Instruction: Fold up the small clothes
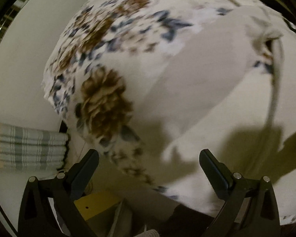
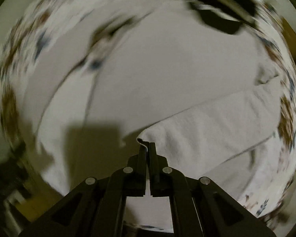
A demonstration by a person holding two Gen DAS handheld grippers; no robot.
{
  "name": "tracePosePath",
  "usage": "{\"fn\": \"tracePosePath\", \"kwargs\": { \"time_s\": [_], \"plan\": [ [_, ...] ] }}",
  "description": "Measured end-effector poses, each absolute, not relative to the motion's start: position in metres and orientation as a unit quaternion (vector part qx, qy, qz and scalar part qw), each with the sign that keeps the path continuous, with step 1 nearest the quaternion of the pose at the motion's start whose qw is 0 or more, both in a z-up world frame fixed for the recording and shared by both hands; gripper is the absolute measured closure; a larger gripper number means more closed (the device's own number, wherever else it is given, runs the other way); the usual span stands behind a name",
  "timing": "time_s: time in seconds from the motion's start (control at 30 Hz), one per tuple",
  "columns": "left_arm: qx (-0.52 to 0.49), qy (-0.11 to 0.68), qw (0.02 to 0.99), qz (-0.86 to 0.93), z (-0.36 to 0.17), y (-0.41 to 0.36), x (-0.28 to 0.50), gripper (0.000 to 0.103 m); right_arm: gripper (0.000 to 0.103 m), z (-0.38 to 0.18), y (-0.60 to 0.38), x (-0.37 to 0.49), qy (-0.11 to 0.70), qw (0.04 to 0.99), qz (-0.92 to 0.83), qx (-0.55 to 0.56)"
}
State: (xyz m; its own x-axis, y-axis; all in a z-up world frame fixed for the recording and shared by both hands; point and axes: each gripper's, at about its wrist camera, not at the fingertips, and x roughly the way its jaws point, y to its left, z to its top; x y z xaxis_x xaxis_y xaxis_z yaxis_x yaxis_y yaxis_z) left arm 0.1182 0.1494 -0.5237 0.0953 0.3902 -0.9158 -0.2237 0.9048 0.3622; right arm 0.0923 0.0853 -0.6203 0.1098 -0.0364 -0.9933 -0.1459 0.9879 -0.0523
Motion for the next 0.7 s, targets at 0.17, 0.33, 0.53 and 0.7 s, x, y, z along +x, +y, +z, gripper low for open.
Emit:
{"fn": "tracePosePath", "kwargs": {
  "time_s": [0.17,0.33,0.53,0.7],
  "plan": [
    [0.049,0.643,0.729,0.229,-0.529,0.176,0.113,0.000,0.101,-0.641,0.120,0.073,0.684,0.719,0.051,-0.108],
    [0.031,0.642,0.728,0.240,-0.526,0.192,0.112,0.000,0.102,-0.651,0.139,0.049,0.691,0.703,0.079,-0.147],
    [0.015,0.638,0.734,0.234,-0.523,0.201,0.119,0.000,0.101,-0.657,0.121,0.030,0.730,0.672,0.093,-0.081],
    [-0.032,0.640,0.735,0.221,-0.522,0.219,0.125,0.000,0.047,-0.639,0.053,0.024,0.735,0.670,0.049,0.089]
  ]
}}
